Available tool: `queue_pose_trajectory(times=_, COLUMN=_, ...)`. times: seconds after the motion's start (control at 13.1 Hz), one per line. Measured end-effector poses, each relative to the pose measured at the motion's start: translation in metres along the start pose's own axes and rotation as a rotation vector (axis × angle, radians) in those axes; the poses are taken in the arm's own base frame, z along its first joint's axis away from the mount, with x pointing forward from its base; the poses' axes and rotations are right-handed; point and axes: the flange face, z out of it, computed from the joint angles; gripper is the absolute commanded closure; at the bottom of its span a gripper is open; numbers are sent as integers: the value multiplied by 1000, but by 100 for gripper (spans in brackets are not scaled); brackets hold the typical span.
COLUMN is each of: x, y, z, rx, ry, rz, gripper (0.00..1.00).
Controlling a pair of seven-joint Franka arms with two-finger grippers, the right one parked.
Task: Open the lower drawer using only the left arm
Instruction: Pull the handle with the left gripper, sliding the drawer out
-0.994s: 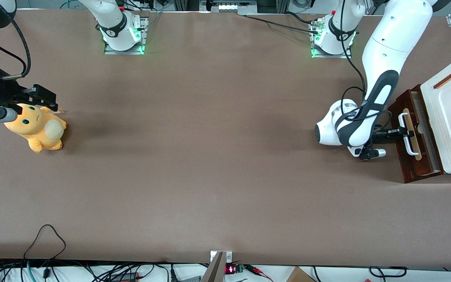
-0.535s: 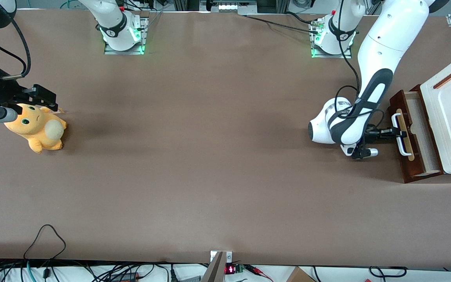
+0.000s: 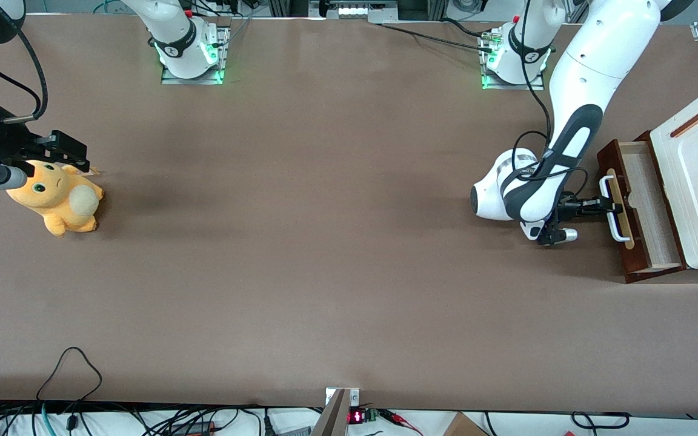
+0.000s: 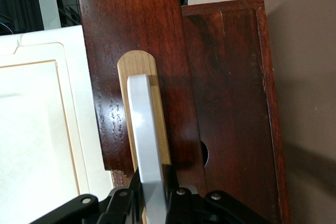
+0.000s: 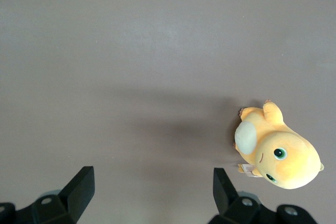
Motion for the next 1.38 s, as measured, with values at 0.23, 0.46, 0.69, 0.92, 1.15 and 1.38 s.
queue_pose_trajectory(times=0.23, x=-1, y=0, z=-10, rx=-6, ry=14, rz=2, gripper=100)
queue_pose_trajectory(times=0.46, x=-2, y=0, z=-20, rx=-12, ry=28, rz=2, gripper=99)
queue_pose_trajectory(times=0.69, x=-3, y=0, z=-26, rx=-15, ry=36, rz=3, gripper=78)
queue_pose_trajectory(times=0.92, x=3, y=-3, z=-42, rx=-35, ry=78, rz=11, gripper=0)
queue_pose_trajectory(times=1.15, x=6, y=-5, z=-69, rx=-63, ry=131, rz=15, gripper=0)
queue_pose_trajectory(times=1.38, x=9, y=-9, z=-72, rx=-80, ry=126, rz=4, gripper=0)
